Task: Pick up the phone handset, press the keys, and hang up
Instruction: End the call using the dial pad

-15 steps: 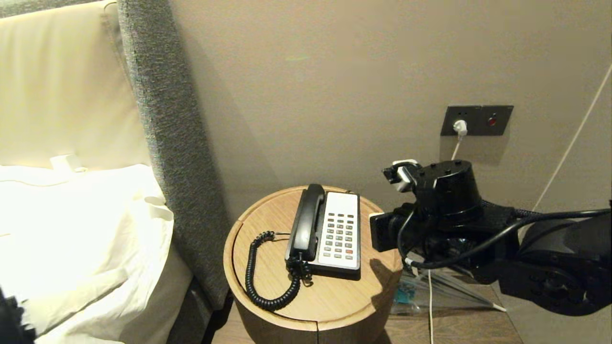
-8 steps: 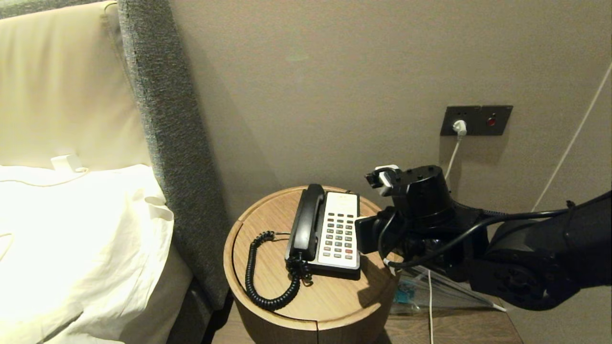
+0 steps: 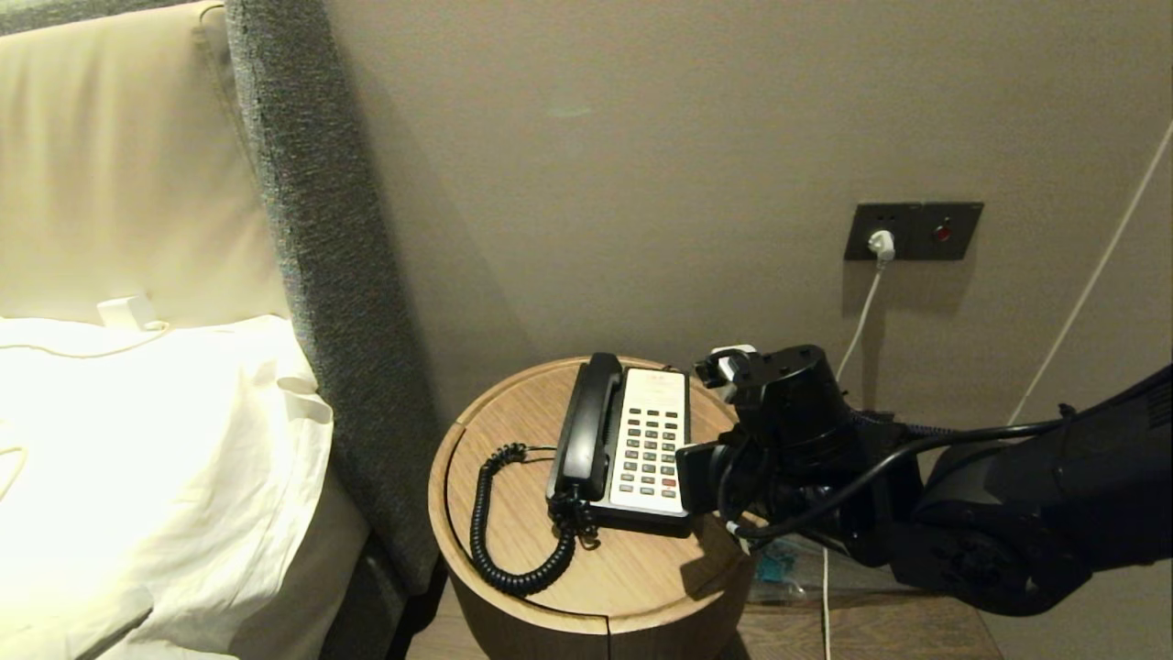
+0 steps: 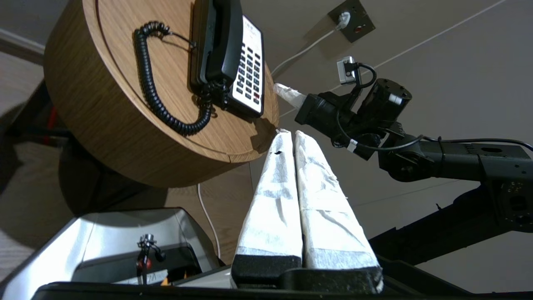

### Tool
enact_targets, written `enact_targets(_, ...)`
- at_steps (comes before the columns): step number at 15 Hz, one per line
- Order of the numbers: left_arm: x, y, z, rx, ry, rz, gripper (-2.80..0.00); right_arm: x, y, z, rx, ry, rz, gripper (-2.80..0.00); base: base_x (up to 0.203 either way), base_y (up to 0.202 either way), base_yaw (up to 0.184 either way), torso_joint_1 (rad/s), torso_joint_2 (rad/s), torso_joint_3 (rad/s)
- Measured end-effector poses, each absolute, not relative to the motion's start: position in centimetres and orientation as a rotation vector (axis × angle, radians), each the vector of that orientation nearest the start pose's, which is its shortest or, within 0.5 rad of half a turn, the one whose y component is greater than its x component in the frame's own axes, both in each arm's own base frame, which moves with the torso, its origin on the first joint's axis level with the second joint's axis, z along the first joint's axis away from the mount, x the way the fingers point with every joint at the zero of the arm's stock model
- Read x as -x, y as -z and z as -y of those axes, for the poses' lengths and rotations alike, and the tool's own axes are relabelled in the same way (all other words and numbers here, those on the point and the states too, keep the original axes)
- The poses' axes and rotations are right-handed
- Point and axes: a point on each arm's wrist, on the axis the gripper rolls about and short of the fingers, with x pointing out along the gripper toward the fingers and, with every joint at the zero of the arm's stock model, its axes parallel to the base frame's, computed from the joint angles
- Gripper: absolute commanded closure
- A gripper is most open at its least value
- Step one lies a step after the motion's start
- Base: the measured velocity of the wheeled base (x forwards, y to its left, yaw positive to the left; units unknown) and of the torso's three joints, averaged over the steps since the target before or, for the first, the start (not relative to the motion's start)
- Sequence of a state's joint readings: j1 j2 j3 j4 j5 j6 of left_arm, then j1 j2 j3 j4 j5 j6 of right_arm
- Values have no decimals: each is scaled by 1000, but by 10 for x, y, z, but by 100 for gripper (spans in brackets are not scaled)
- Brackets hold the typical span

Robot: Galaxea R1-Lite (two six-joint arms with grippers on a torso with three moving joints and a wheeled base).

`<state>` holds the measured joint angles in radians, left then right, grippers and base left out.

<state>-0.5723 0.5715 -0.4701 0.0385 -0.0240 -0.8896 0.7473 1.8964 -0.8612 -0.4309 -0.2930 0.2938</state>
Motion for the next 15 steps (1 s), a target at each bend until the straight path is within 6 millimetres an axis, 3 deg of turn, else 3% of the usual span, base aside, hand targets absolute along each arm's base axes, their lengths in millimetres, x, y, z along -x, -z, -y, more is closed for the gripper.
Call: enact_targets(15,-22,-194,15,830,487,-411,0,-245,-98,-228,58,-370,-625,0,0,0,0,0,0,0)
